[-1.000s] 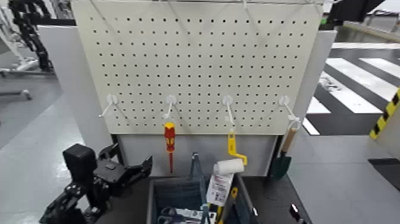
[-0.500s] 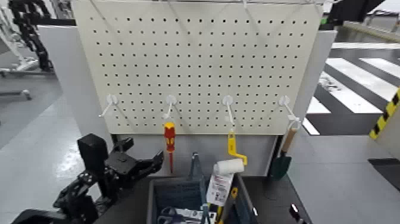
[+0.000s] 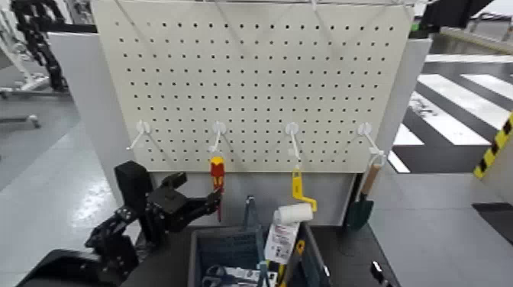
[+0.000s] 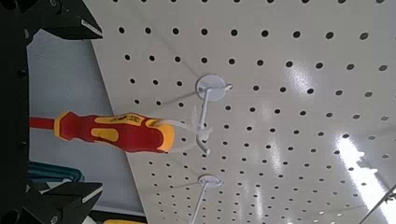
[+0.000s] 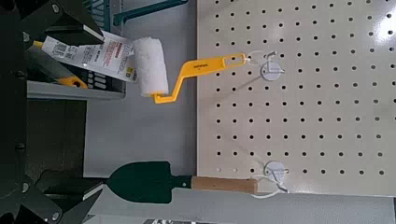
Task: Put the red screwdriver into the crate.
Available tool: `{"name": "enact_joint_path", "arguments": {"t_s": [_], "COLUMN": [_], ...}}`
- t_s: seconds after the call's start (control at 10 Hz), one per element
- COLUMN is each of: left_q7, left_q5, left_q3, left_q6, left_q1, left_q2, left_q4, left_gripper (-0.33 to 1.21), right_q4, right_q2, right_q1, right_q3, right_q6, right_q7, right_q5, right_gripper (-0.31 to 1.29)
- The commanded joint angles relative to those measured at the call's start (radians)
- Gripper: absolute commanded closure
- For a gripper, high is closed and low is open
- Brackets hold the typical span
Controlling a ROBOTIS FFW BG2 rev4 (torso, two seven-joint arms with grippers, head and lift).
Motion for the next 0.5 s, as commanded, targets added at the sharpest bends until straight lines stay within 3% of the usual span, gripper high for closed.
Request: {"name": "enact_joint_path", "arguments": {"t_s": [0.1, 0.5], "left_q7": [-0.024, -0.074], "left_q5": [0.013, 0.004], "left_q3": [-0.034, -0.065], "left_q6": [0.031, 0.034], "left_q1": [-0.048, -0.121], "left_q2": [0.013, 0.022], "left_q4": [0.039, 0.110], "left_gripper": [0.14, 0.18], "right_q4": [0.002, 0.003], "right_q2": [0.000, -0.002], "right_q1": [0.000, -0.003], "right_q3": [0.002, 0.005], "right_q6": [-0.003, -0.006], "right_q7": [0.000, 0.000], "right_q5": [-0.001, -0.006], "right_gripper": [0.20, 0.20]}}
